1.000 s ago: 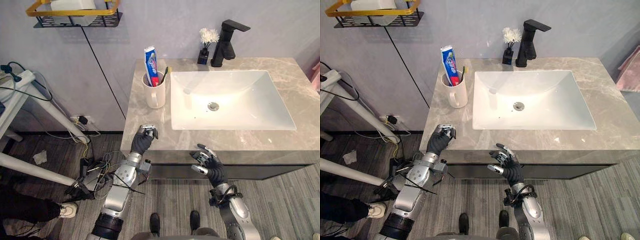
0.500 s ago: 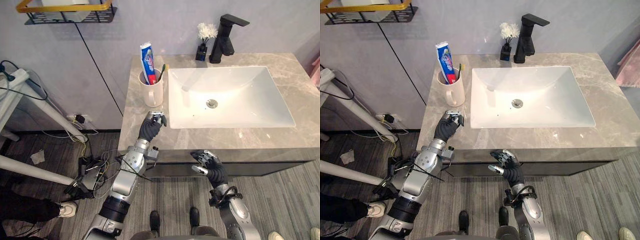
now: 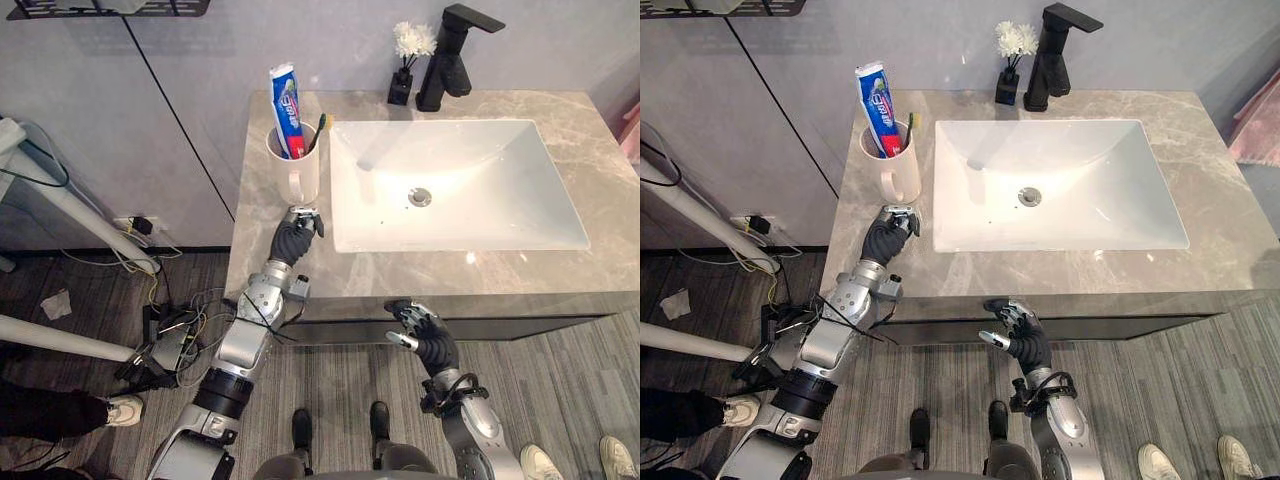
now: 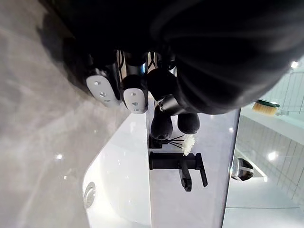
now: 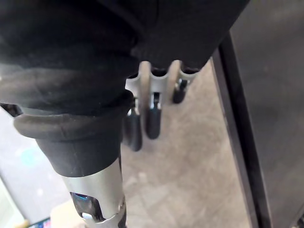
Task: Organize washtable
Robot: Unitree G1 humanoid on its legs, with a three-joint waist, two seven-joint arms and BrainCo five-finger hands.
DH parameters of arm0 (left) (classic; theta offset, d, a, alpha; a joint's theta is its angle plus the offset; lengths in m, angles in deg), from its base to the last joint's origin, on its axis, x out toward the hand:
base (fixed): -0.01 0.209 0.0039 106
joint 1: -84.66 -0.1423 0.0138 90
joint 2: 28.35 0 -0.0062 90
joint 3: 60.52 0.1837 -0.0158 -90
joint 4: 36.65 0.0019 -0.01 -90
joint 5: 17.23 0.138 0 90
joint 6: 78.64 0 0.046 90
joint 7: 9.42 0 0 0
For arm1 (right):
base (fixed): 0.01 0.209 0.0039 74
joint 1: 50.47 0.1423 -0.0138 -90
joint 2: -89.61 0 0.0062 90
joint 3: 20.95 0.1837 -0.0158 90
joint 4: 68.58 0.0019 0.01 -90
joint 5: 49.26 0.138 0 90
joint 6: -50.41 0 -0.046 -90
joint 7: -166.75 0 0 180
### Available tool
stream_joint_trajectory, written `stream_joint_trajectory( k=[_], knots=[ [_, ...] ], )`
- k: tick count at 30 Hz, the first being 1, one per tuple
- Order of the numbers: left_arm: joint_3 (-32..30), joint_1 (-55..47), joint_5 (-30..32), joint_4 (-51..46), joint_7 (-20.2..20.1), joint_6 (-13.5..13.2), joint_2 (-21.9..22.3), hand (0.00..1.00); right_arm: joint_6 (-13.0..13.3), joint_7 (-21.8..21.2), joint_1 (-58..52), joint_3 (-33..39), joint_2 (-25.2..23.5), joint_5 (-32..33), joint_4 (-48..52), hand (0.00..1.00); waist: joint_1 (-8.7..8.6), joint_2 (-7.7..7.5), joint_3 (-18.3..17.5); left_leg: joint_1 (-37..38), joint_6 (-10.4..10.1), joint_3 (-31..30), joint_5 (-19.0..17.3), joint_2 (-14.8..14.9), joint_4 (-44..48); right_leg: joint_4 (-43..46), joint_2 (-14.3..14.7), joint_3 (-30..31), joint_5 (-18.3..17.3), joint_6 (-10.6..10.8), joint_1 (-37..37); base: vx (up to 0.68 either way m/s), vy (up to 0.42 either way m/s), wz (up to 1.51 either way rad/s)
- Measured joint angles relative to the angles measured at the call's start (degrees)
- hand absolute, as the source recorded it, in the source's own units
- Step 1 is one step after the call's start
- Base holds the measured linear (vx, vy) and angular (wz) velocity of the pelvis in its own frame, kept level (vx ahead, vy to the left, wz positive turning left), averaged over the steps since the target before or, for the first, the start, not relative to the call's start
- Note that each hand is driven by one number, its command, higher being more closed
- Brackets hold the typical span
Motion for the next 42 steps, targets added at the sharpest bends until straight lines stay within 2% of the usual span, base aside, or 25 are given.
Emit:
stream_joint_trajectory(
  k=[20,42],
  knots=[
    [-2.34,6.95,0.53,2.63,0.1,-2.59,-2.3,1.0,0.03,-0.01,0.09,0.11,-0.01,0.0,0.01,0.0,0.17,-0.42,3.64,-1.45,-0.08,0.75,-0.15,0.11,-0.01,0.02,0.14,0.83,0.16,0.03,-1.82,0.0,0.001,-0.01],
    [-4.25,11.62,0.49,5.54,1.1,-2.49,-3.95,1.0,0.04,-0.01,0.18,0.34,0.99,0.0,0.01,0.0,0.13,-0.48,5.3,-1.48,-0.06,0.71,-0.16,0.1,-0.01,0.02,0.17,0.86,0.16,0.04,-1.81,0.0,0.0,0.0]
  ],
)
